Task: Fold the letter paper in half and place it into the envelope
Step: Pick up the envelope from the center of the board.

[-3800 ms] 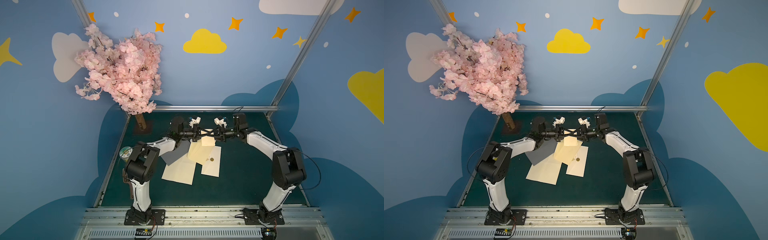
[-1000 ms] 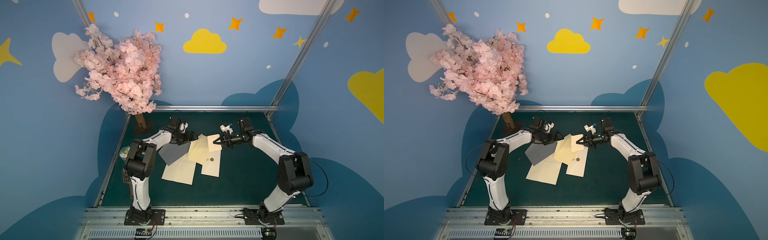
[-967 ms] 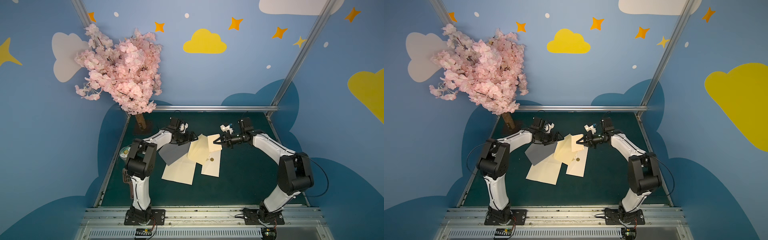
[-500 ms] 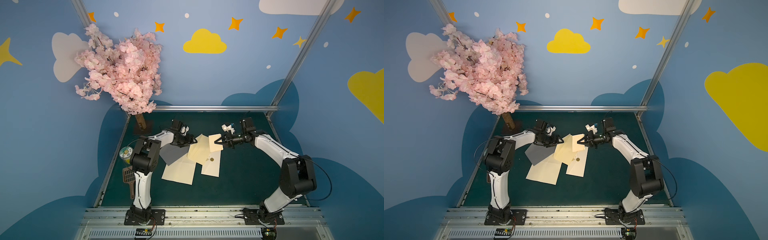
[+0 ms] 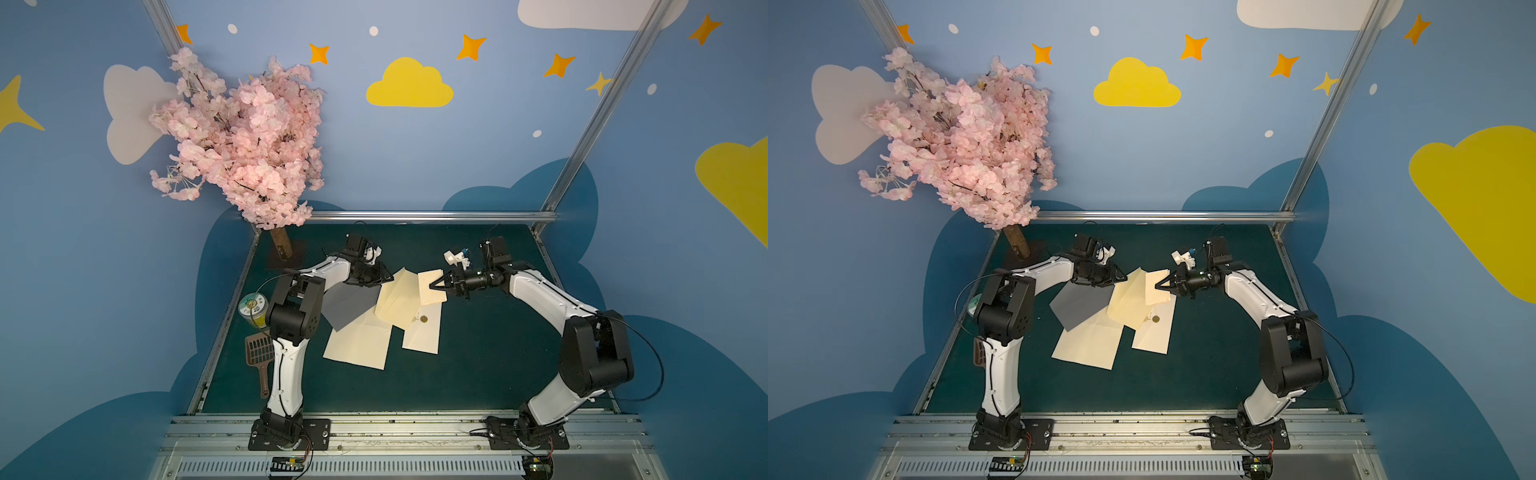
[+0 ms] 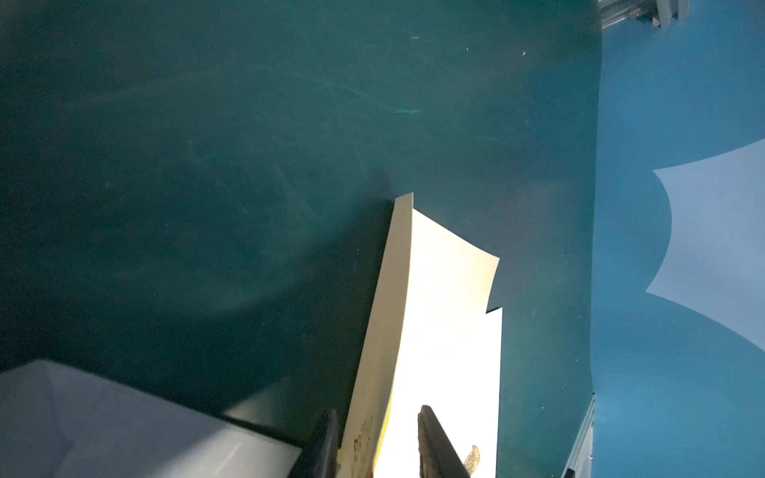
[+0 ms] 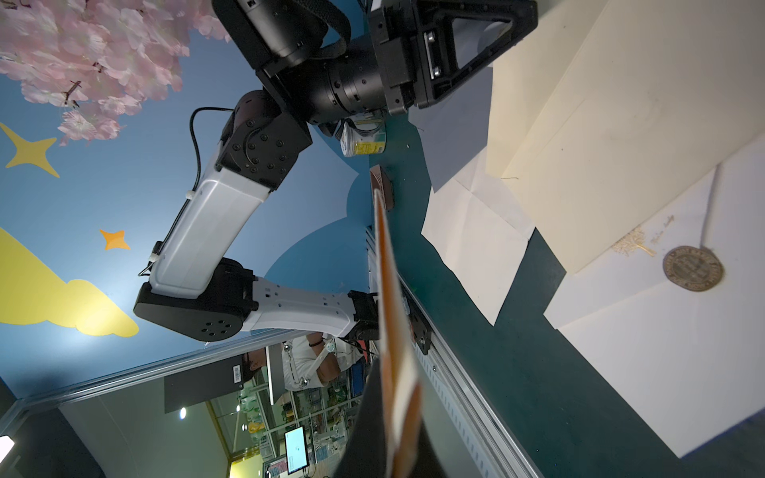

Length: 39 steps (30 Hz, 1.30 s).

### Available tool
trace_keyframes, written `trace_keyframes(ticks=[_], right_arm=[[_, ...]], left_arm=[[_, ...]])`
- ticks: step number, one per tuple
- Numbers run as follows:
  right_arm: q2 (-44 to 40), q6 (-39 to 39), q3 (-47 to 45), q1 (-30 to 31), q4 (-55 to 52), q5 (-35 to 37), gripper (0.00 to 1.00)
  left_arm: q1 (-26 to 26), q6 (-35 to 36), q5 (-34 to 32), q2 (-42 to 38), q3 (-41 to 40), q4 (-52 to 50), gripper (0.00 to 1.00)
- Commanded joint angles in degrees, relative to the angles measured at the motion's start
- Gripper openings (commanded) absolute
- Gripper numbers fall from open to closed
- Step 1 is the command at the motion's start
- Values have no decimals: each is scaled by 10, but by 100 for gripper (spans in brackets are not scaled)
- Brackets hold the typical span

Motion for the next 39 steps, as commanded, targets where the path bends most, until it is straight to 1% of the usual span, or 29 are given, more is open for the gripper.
trace_keyframes(ticks=[1, 3, 6, 10, 14, 22, 27, 32, 35, 39], right_arm=[[-16, 0, 6, -5, -1, 4, 0], [-15, 0, 7, -8, 0, 4, 0], [-13, 1, 11, -10, -1, 5, 0], [-9, 2, 17, -11, -3, 16, 0], [0, 3, 30, -9, -21, 43, 0], [32, -21, 104, 6, -152, 144, 0], [58, -1, 149, 21, -210, 199, 0], [96, 34, 186, 38, -252, 229, 0], [120, 44, 211, 47, -284, 251, 0], [147, 52, 235, 58, -300, 261, 0]], left_arm=[[2, 4, 22, 11, 17, -17, 26], [2, 6, 29, 13, 19, -20, 19], [2, 9, 38, 11, 17, -25, 3], [1, 8, 43, -9, 6, -28, 3], [-4, 2, 37, -45, -6, -34, 3], [-36, -23, -17, -120, -20, -66, 3], [-59, -61, -63, -162, -42, -66, 3], [-78, -95, -96, -193, -61, -54, 3], [-88, -97, -98, -197, -56, -55, 3], [-94, -97, -97, -200, -54, -58, 3]])
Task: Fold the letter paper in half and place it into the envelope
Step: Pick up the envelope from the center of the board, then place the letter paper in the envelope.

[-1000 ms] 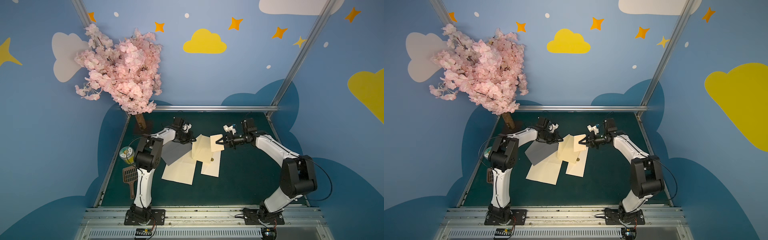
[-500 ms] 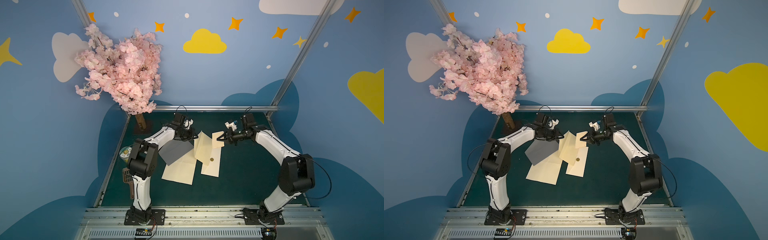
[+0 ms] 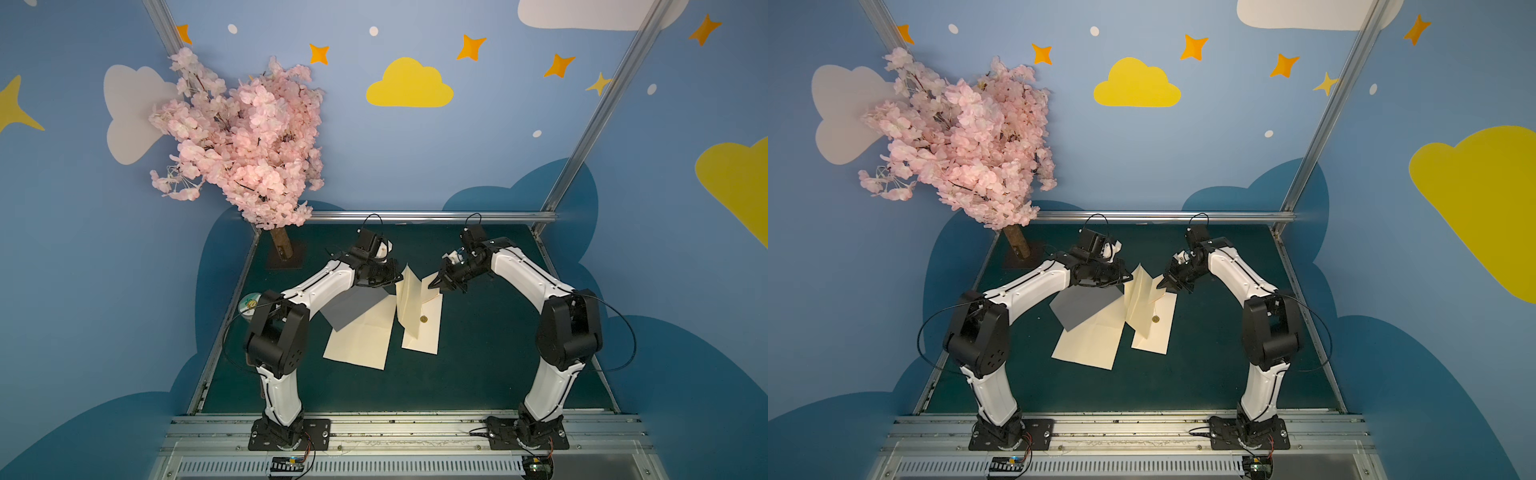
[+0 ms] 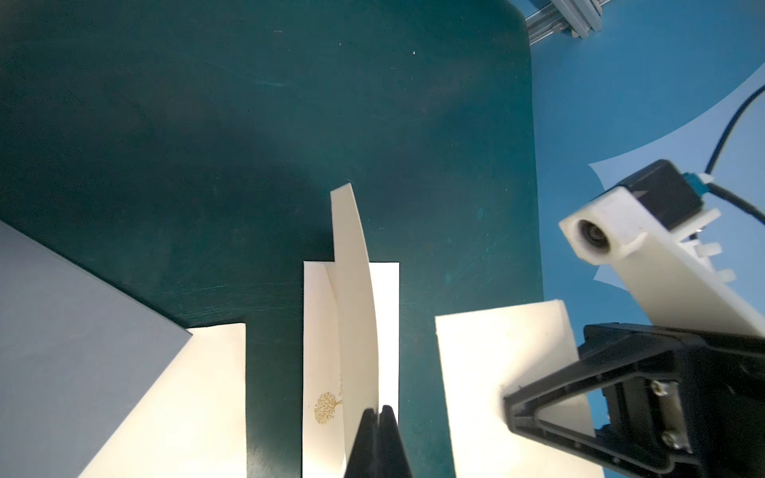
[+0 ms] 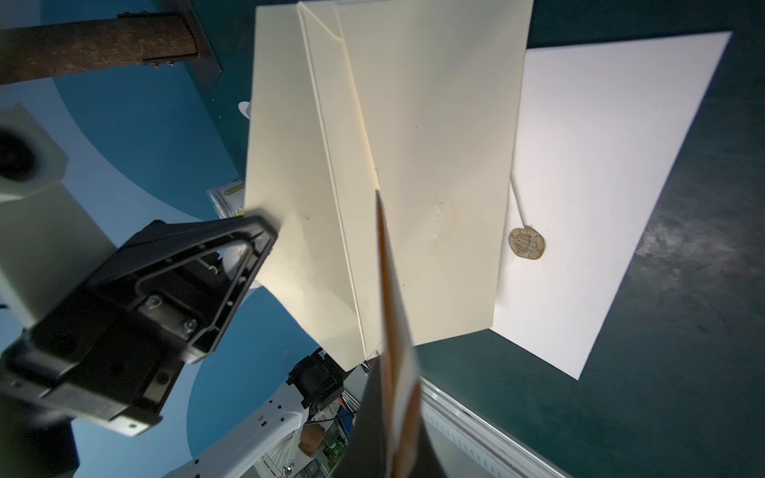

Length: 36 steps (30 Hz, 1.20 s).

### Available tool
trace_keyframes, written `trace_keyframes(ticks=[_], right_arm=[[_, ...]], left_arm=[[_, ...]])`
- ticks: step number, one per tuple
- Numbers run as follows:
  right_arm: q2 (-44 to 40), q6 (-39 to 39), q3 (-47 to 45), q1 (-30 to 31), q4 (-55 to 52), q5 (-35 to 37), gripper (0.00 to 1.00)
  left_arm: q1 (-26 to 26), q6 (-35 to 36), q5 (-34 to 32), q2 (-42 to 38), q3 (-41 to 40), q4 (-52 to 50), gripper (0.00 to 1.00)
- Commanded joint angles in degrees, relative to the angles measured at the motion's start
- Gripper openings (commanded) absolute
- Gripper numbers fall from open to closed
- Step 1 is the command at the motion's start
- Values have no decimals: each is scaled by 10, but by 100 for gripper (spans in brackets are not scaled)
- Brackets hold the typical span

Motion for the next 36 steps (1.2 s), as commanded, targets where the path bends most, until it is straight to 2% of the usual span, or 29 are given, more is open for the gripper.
trace_keyframes(ticks=[1, 5, 17, 24, 30, 36], right_arm=[[21, 10, 30, 9, -47, 28, 0], [47, 10, 58, 17, -63, 36, 0], [99, 20, 115, 33, -58, 1, 0], [104, 47, 101, 31, 11, -53, 0], [108, 66, 91, 31, 57, -89, 0], [101, 72, 70, 30, 79, -100, 0]], left_arm=[[-6, -7, -7, -18, 3, -7, 3], [-12, -3, -7, -19, 6, -11, 3], [-40, 37, -10, 1, 56, -58, 3], [-52, 46, 13, 23, 82, -67, 3], [-52, 39, 28, 28, 70, -54, 3], [-38, 5, 58, 19, 30, 0, 3]])
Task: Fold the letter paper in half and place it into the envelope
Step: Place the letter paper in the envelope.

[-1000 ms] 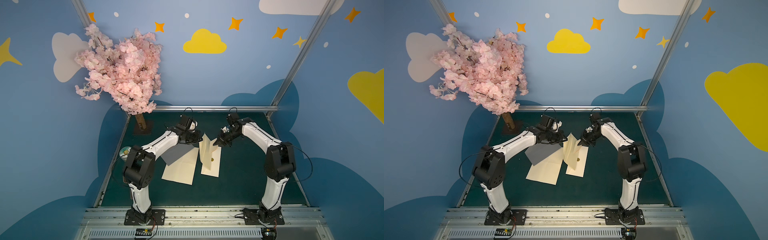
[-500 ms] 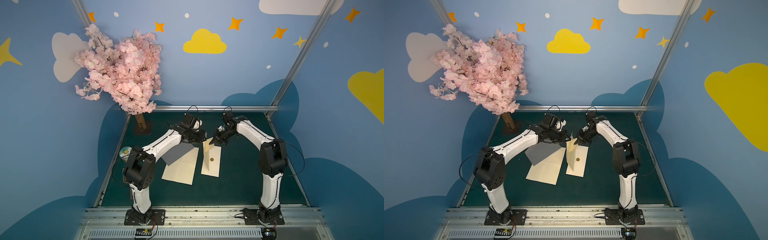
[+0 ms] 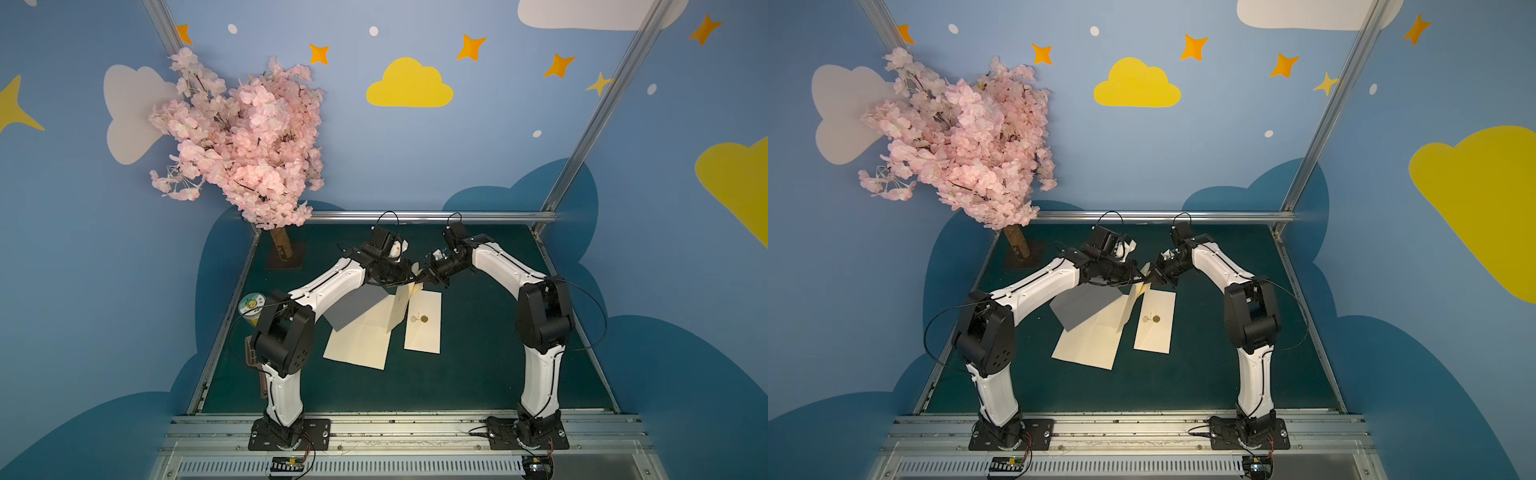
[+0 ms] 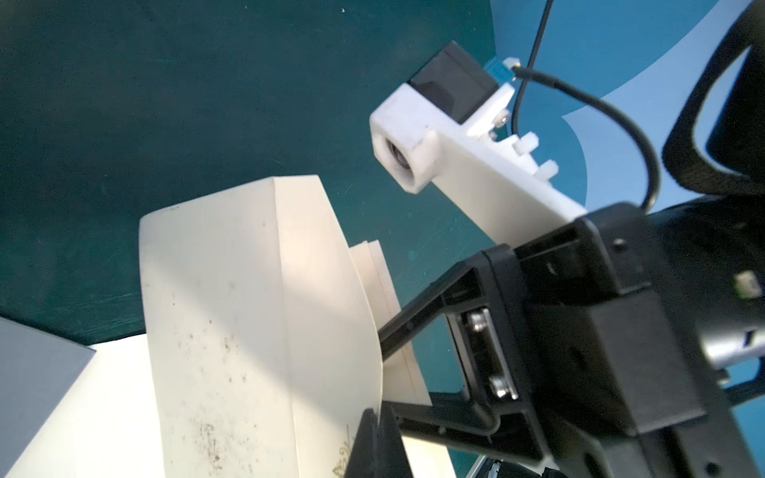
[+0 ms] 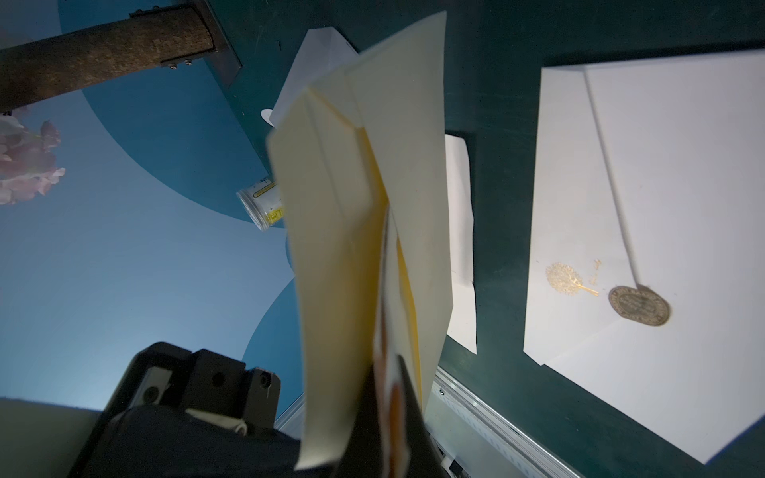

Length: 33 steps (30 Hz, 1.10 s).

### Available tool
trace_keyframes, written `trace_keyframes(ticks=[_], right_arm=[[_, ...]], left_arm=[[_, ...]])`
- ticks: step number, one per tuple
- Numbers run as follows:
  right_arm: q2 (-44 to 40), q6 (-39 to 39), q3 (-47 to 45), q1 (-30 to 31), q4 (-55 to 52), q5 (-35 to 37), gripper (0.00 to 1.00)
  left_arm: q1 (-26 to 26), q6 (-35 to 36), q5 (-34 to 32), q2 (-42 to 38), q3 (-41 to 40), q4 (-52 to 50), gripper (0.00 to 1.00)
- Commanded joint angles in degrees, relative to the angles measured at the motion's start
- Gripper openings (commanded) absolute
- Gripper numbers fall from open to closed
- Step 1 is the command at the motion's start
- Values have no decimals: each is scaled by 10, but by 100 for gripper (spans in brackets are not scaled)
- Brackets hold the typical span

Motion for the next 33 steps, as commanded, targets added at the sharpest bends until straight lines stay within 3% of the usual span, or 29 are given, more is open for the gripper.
trace_keyframes(ticks=[1, 14, 21, 33], right_arm=[[3, 7, -9, 1, 32, -35, 0], [18, 16, -13, 7, 44, -32, 0], [11, 22, -29, 14, 58, -36, 0], [-10, 34, -66, 33, 82, -44, 0]], left_arm=[[7, -26, 46, -3, -31, 46, 3], [40, -183, 195, -7, -143, 339, 3], [49, -265, 228, 6, -180, 475, 3], [53, -287, 251, 14, -177, 518, 3]])
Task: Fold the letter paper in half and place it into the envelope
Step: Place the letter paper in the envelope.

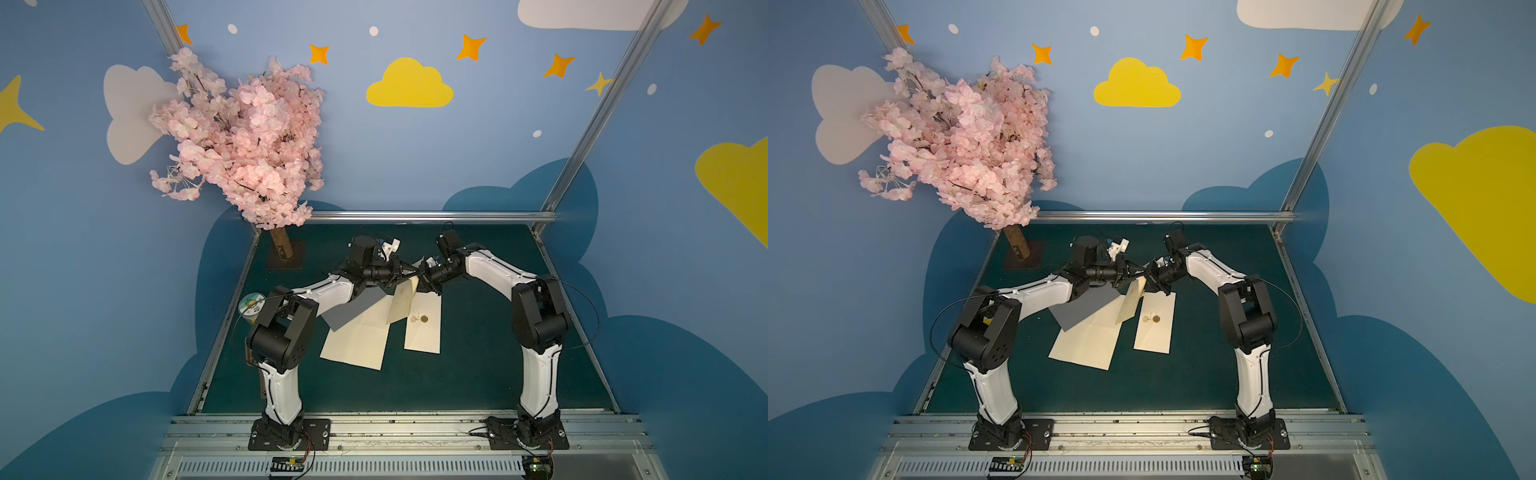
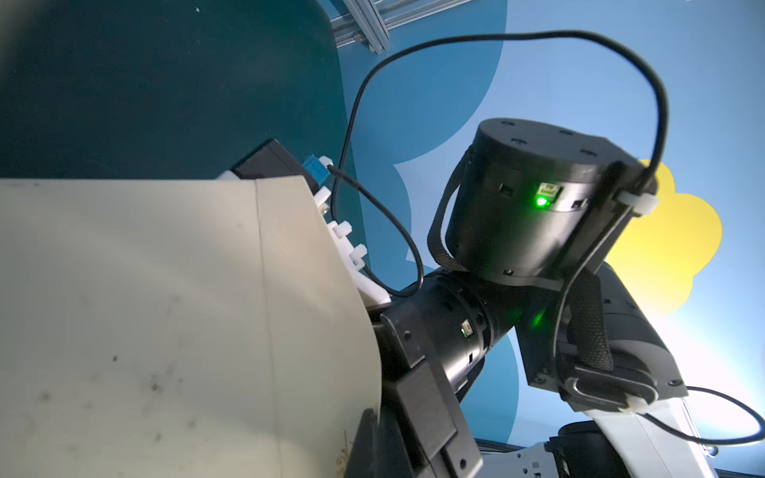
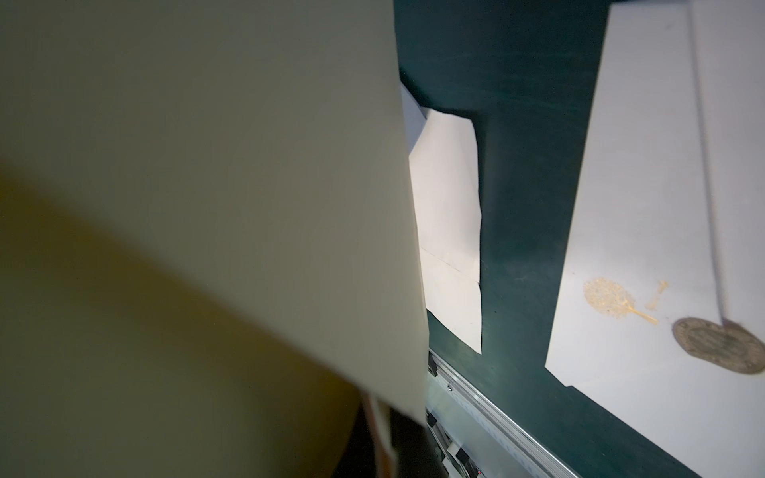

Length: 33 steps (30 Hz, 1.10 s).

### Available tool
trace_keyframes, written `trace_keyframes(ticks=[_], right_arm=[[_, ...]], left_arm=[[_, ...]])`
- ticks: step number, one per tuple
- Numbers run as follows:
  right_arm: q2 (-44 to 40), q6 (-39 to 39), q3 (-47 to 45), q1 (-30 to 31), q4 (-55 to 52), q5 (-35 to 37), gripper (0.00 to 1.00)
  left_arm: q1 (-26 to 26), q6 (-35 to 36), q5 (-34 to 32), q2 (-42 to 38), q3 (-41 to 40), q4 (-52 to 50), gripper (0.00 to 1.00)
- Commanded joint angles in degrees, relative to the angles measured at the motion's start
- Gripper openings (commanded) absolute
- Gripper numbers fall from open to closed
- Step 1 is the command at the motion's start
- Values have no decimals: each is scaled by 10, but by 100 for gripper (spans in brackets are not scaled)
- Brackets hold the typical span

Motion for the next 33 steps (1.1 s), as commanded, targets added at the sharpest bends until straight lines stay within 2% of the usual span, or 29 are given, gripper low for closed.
trace_keyframes(ticks=[1, 10, 19, 26, 29, 33], right_arm=[[-20, 6, -16, 11, 6, -8, 0], [-28, 10, -13, 6, 3, -5, 2], [-78, -38, 17, -9, -92, 9, 29], [-103, -54, 19, -14, -130, 30, 42], [-108, -70, 21, -18, -151, 57, 57], [-102, -81, 23, -23, -160, 81, 69]], left_arm=[[0, -10, 26, 9, 3, 55, 3], [7, -33, 39, 9, -9, 91, 3], [30, -40, 52, -4, -37, 108, 3], [48, -65, 67, -4, -53, 148, 3], [55, -89, 71, 0, -63, 180, 3], [61, -127, 73, 7, -76, 227, 3]])
